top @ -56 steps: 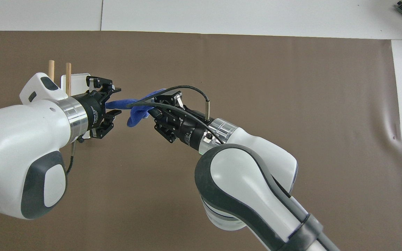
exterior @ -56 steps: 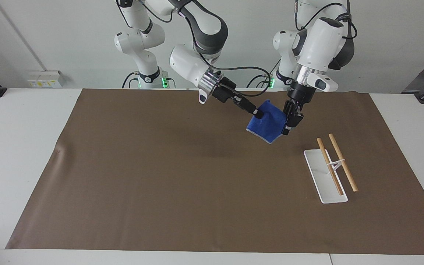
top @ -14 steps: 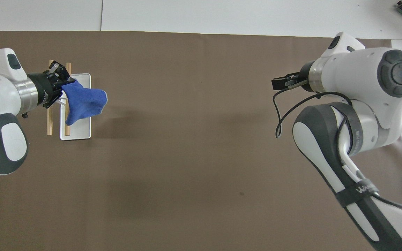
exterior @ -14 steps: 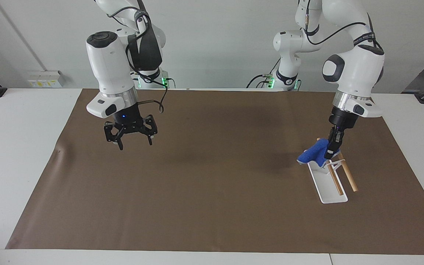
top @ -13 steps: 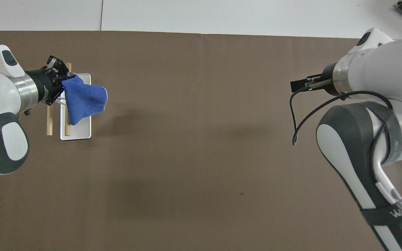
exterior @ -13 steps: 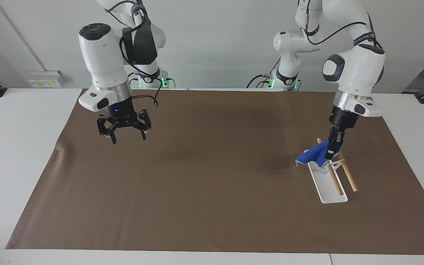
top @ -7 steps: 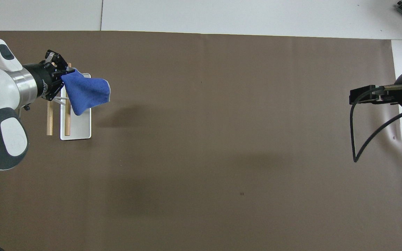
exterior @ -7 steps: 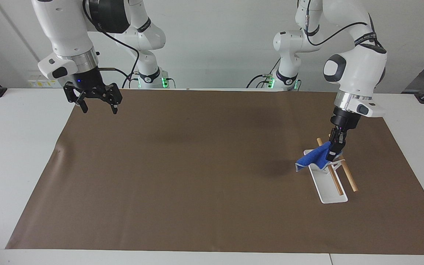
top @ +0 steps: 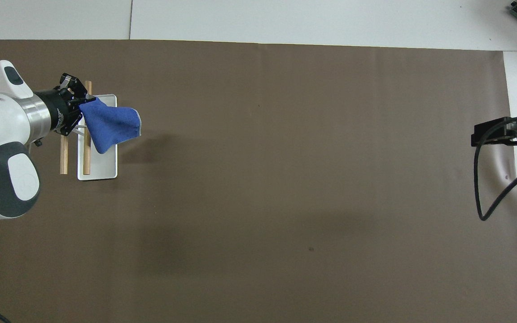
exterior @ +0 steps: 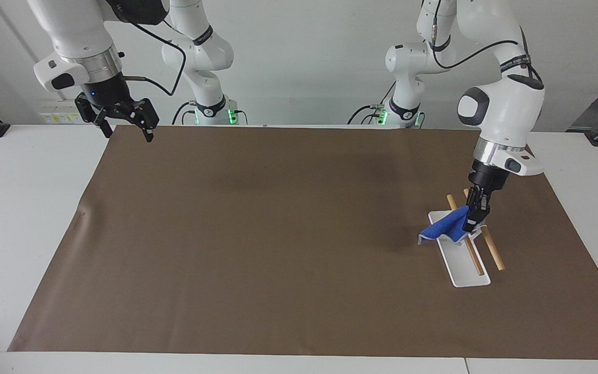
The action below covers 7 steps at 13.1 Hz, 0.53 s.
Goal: Right arm passes towel to left arm to hang
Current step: 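Lower the towel onto the dowels while the right gripper withdraws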
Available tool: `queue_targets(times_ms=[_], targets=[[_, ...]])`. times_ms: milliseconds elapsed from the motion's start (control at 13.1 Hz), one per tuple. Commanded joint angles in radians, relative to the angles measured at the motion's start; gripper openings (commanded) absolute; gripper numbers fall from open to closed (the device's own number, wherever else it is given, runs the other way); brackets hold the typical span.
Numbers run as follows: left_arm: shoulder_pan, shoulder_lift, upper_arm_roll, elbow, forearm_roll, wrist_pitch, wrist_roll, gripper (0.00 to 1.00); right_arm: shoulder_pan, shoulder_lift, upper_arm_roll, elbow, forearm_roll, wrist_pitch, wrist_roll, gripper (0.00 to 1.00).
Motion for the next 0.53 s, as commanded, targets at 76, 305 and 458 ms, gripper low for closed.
queue_targets(times_ms=[76, 305, 458], targets=[[0.01, 0.009, 0.069, -0.004, 0.017, 0.054, 0.126, 0.0, -0.009, -0.026, 0.008, -0.04, 0.015, 0.027, 0.006, 1.0], [0.017, 0.011, 0.11, -0.003, 0.017, 0.059, 0.245, 0.0, -0.002, -0.025, 0.008, -0.03, 0.009, -0.003, 0.004, 1.0], [0.019, 0.013, 0.129, -0.003, 0.017, 0.06, 0.274, 0.0, -0.002, -0.028, 0.003, -0.03, 0.009, -0.009, 0.001, 1.0]])
